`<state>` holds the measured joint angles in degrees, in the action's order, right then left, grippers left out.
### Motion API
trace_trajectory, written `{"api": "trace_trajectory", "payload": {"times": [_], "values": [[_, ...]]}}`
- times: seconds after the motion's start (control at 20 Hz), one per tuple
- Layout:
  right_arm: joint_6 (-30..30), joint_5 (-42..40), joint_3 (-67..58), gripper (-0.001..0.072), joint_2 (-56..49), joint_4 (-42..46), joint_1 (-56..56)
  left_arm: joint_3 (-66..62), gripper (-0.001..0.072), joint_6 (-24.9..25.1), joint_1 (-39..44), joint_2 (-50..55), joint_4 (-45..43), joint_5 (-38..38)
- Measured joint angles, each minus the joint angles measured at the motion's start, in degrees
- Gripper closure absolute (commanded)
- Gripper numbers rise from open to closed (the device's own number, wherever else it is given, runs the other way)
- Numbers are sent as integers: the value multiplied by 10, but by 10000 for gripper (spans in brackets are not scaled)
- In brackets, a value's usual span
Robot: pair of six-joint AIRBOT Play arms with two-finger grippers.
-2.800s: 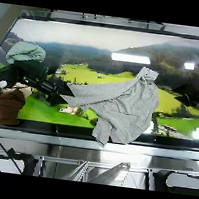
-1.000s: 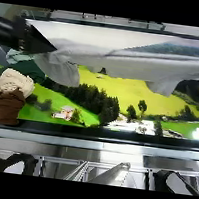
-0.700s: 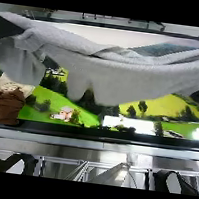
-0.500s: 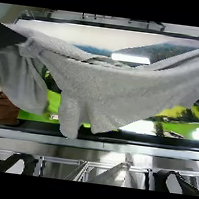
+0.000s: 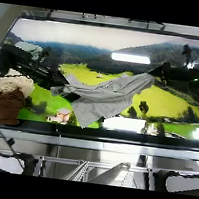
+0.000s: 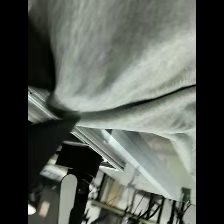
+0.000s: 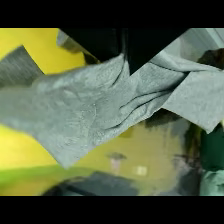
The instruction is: Fold the shirts.
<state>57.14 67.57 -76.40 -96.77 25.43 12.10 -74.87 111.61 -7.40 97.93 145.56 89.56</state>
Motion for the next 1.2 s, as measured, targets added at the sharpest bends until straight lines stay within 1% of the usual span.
{"api": "trace_trajectory", "payload": {"times": [0.05,0.15,0.25,0.35,0.45,0.55,0.65,0.75,0.85,1.0,1.2], "values": [[-3,-6,-8,342,-27,-6,1,-31,0,1,-1,51,0,18],[-9,-7,-28,341,-58,-14,12,-99,0,-3,-7,128,1,58],[-11,10,-45,342,-61,-17,34,-168,0,-17,-19,169,1,91],[-10,40,-52,346,-44,-10,61,-220,1,-26,-36,175,2,107],[-1,71,-45,347,-16,12,85,-240,1,-25,-56,154,0,114],[2,94,-12,347,21,45,101,-220,1,-14,-74,114,-6,117],[6,98,47,346,60,84,110,-162,2,3,-89,66,-18,113],[9,85,129,343,101,107,111,-85,2,24,-103,17,-38,85],[13,60,209,343,131,115,100,-14,3,37,-117,-21,-64,41],[13,17,317,343,155,91,52,65,3,44,-138,-50,-99,-12],[12,-77,376,344,153,42,-55,122,3,47,-157,-63,-116,-77]]}}
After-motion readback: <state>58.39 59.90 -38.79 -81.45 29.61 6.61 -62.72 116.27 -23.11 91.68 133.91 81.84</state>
